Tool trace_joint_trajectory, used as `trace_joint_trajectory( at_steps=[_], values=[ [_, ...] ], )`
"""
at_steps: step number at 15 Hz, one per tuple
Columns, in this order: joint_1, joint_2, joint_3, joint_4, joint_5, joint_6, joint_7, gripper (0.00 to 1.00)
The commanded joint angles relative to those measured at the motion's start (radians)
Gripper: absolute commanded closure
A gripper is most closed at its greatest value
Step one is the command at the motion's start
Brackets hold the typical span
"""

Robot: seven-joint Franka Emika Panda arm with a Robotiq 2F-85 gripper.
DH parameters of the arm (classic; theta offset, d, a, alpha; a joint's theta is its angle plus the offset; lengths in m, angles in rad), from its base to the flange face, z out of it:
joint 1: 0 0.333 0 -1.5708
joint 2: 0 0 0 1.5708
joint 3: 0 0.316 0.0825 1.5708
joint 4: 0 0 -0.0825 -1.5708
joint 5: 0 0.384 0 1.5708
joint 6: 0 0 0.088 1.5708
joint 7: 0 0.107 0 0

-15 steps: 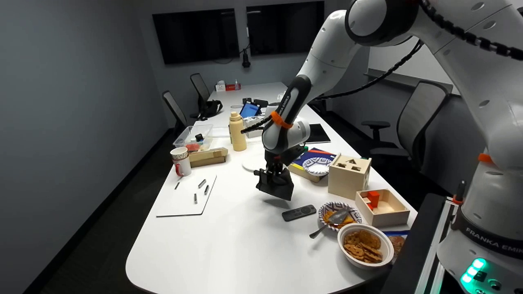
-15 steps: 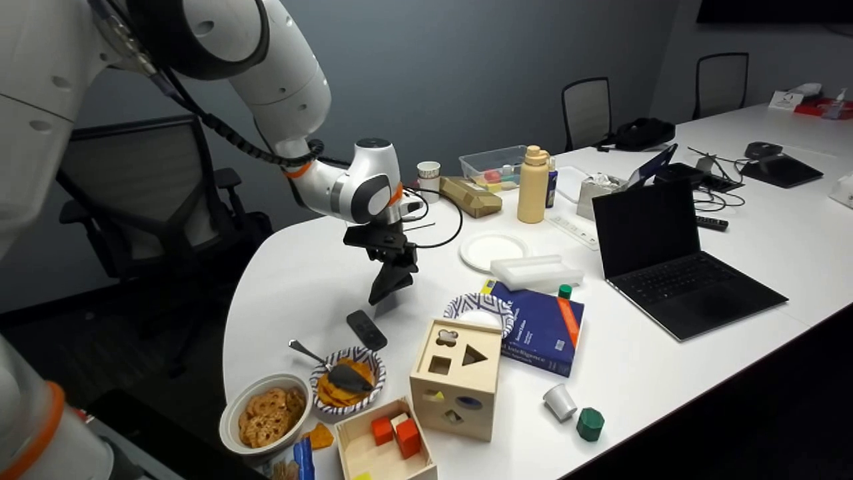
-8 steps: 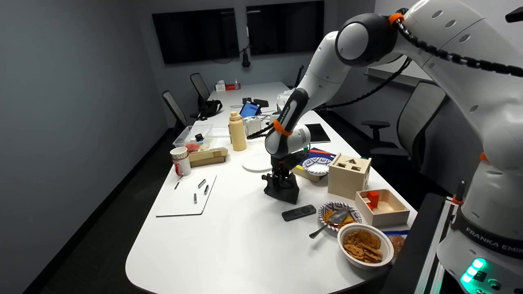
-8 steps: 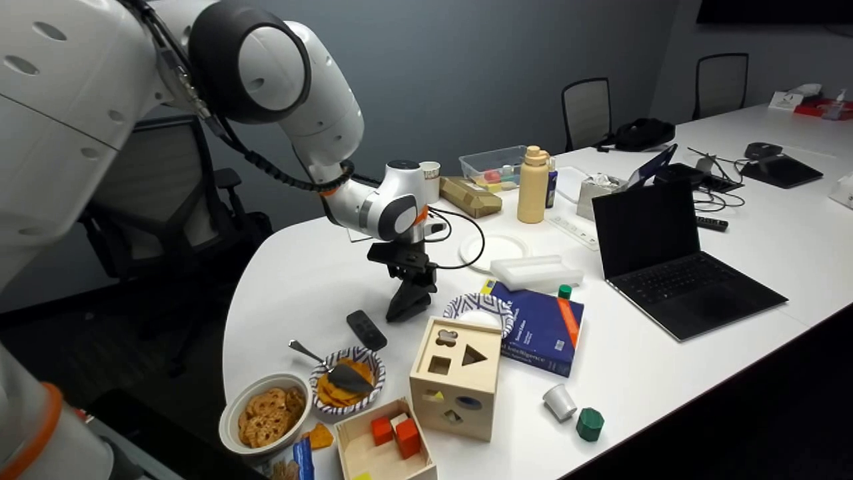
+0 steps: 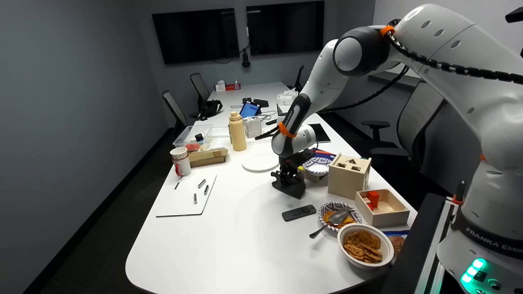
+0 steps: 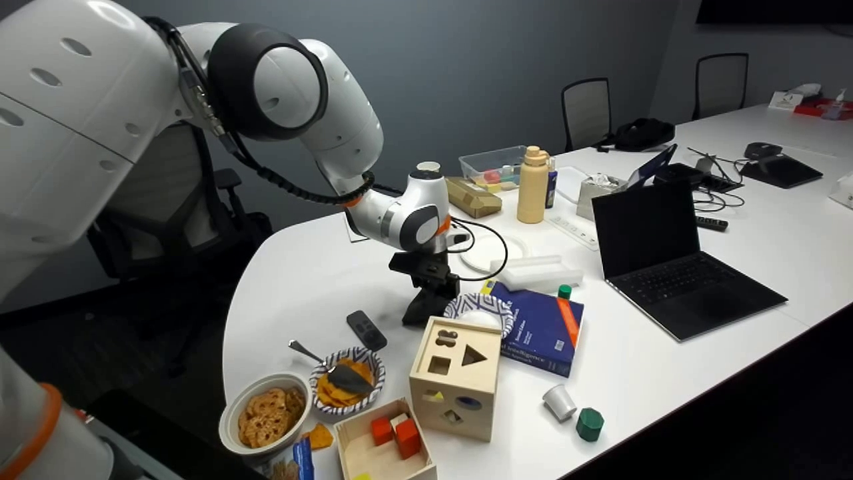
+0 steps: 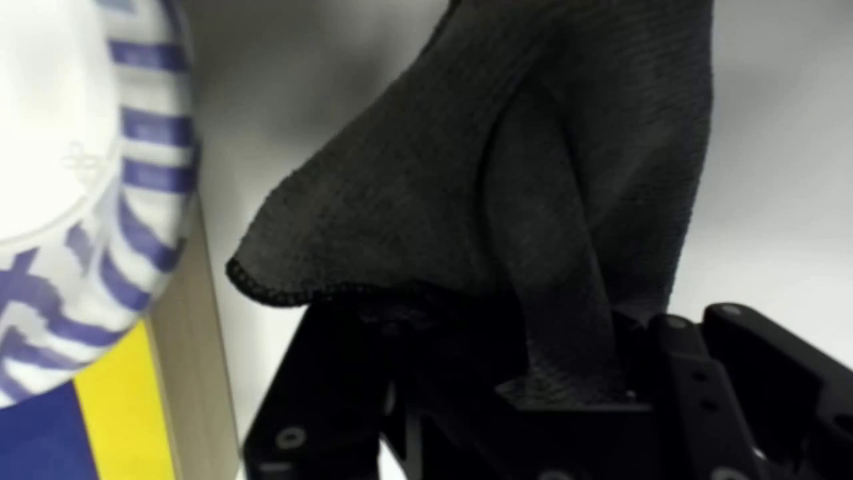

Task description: Use the dark grey towel to wipe the table.

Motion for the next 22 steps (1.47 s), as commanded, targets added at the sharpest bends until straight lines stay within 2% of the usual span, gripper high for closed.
trace_joint_trajectory(
  at_steps=[1,7,9,13,18,22],
  values=[
    [-0.004,0.025,-0.009,0.061,0.010,-0.006,0.034,1.00],
    [-0.061,0.106,0.121,0.151,0.071,-0.040,-0.029,1.00],
    [-0.071,0.106,0.165,0.139,0.085,-0.043,-0.050,1.00],
    [-0.087,0.036,0.222,0.031,0.121,-0.043,-0.068,1.00],
    [-0.036,-0.080,0.123,-0.129,0.128,0.000,0.047,1.00],
    [-0.047,-0.094,0.050,-0.144,0.116,0.006,0.067,1.00]
  ],
)
